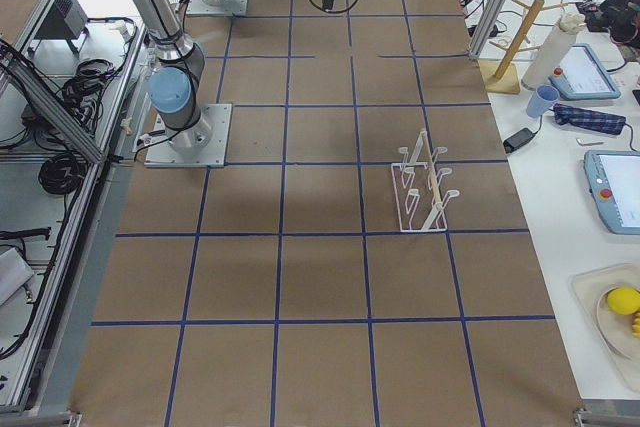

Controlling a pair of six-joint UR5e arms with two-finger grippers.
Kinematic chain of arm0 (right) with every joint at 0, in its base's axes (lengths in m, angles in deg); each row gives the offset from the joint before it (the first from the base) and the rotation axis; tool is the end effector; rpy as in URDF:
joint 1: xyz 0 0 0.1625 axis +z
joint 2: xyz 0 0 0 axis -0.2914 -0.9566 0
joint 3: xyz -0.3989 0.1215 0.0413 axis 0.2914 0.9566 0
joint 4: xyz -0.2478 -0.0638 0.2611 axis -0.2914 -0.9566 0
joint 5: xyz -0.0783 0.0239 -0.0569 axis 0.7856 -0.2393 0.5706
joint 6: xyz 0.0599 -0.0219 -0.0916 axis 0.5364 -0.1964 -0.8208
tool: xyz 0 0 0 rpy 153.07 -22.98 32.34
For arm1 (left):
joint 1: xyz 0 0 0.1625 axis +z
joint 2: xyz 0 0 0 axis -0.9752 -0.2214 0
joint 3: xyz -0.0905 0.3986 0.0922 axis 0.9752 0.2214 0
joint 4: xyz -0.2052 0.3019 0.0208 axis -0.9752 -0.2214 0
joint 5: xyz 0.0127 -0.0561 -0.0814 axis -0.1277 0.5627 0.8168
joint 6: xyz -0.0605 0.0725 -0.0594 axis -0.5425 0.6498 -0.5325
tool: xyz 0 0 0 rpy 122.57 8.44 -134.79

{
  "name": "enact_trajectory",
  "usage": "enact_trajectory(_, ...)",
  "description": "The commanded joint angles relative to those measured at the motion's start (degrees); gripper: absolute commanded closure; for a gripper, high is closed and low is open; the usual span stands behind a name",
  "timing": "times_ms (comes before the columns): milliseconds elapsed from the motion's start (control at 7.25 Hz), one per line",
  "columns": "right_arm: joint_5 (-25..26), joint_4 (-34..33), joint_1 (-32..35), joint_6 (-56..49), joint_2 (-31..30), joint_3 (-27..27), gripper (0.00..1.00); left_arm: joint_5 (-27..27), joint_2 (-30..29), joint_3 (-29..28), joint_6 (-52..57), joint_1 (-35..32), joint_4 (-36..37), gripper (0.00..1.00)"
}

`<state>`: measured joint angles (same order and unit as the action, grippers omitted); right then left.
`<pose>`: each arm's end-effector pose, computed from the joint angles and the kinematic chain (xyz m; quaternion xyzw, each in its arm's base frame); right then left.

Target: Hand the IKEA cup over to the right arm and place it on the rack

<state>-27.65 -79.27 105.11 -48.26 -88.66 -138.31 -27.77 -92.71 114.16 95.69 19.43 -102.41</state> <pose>0.1752 -0.4052 0.4771 0.0055 0.9662 0.0340 0.2555 0.1605 -0.4860 0.2764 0.3287 0.9427 0.0568 0.0004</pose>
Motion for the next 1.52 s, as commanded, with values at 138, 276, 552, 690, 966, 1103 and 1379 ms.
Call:
enact_trajectory(138, -13.57, 4.22, -1.32, 0.08, 0.01, -0.16, 0.0, -0.6, -2.42, 2.09, 0.79, 0.3, 4.33, 0.0)
enact_trajectory(276, -18.83, 5.46, -4.03, -0.19, 0.1, -0.51, 0.0, -0.51, -2.95, 2.18, 0.71, 0.21, 4.51, 0.0)
enact_trajectory(552, -27.47, 7.92, -8.35, -6.3, -0.25, -4.71, 0.0, -0.6, -4.0, 2.09, 0.61, 0.3, 4.69, 0.25)
enact_trajectory(690, -33.58, 8.19, -8.28, -6.78, -0.25, -5.6, 0.0, -0.51, -4.09, 2.09, 0.36, 0.3, 4.69, 0.51)
enact_trajectory(966, -43.01, 9.69, -7.93, -6.96, -0.51, -7.01, 0.0, -0.42, -4.01, 2.09, 0.18, 0.21, 4.6, 0.84)
enact_trajectory(1103, -44.35, 9.6, -7.92, -7.48, -0.69, -8.41, 0.0, 0.01, -3.92, 2.09, -0.17, 0.04, 4.52, 0.99)
enact_trajectory(1379, -49.02, 9.6, -7.05, -14.05, -0.26, -8.77, 0.0, 1.85, -2.18, 1.65, -1.22, -0.14, 3.56, 1.0)
